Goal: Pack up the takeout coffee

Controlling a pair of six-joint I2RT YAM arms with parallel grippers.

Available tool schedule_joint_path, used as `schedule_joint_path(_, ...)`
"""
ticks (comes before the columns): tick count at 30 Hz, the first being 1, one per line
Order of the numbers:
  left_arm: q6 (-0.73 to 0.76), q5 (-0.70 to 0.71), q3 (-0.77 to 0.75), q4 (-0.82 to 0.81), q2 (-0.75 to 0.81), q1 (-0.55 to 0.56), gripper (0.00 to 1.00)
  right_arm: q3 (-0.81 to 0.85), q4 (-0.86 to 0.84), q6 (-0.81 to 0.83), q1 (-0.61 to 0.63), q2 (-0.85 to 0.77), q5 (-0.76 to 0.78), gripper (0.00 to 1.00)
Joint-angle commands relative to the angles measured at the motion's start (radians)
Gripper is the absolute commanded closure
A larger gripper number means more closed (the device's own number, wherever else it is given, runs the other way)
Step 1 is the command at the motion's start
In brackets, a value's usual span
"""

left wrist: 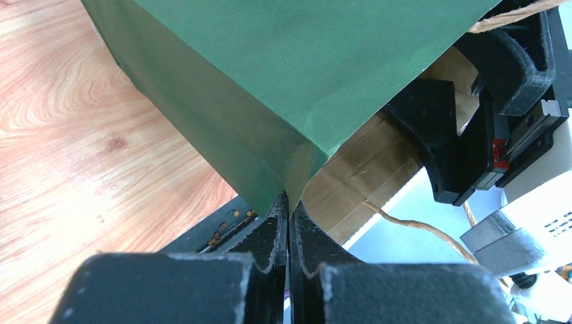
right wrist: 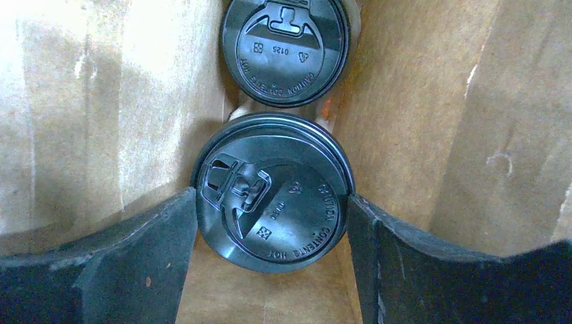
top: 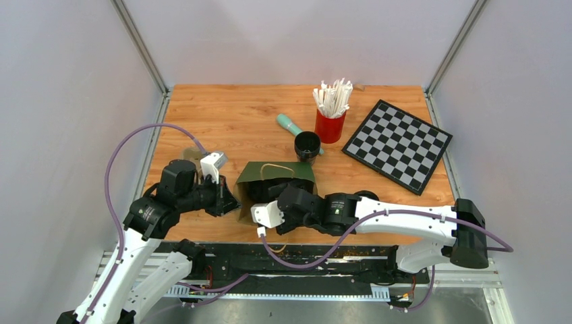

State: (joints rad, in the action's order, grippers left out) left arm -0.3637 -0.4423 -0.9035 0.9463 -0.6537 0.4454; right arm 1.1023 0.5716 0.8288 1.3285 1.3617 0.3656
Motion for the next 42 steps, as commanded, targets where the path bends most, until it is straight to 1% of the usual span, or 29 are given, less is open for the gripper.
schedule_joint_path(1, -0.035, 0.011, 0.005, -0.021, 0.005, 0.003, 0.96, -0.02, -0.074, 0.012, -0.013, -0.002, 0.008, 0.31)
schedule_joint_path(14, -0.064, 0.036, -0.004, -0.029, 0.007, 0.003, 0.9, -0.021, -0.116, 0.015, -0.027, 0.004, -0.02, 0.31)
schedule_joint_path(19, -0.071, 0.058, -0.002, -0.03, 0.004, 0.002, 0.86, -0.014, -0.115, 0.003, -0.027, 0.009, -0.023, 0.31)
schedule_joint_path(22, -0.077, 0.068, 0.0, -0.038, 0.004, 0.002, 0.81, -0.014, -0.119, -0.006, -0.026, 0.006, -0.022, 0.31)
schedule_joint_path(29, -0.082, 0.073, -0.01, -0.067, -0.011, 0.003, 0.77, -0.016, -0.121, -0.009, -0.03, 0.004, -0.018, 0.31)
schedule_joint_path(31, -0.083, 0.073, -0.013, -0.071, -0.014, 0.003, 0.73, -0.016, -0.121, -0.012, -0.032, 0.002, -0.023, 0.31)
schedule_joint_path(33, -0.083, 0.074, -0.012, -0.075, -0.015, 0.003, 0.71, -0.016, -0.119, -0.013, -0.036, 0.0, -0.026, 0.31)
schedule_joint_path(37, -0.081, 0.073, -0.006, -0.081, -0.01, 0.003, 0.76, -0.018, -0.118, -0.015, -0.043, -0.005, -0.035, 0.31)
schedule_joint_path(38, -0.081, 0.07, -0.006, -0.08, -0.009, 0.003, 0.79, -0.019, -0.115, -0.016, -0.045, -0.006, -0.042, 0.31)
schedule_joint_path(41, -0.073, 0.064, -0.006, -0.083, -0.004, 0.003, 0.95, -0.017, -0.117, -0.014, -0.051, -0.011, -0.045, 0.31)
schedule_joint_path(42, -0.07, 0.062, -0.005, -0.091, -0.002, 0.003, 0.98, -0.017, -0.12, -0.012, -0.057, -0.015, -0.044, 0.31)
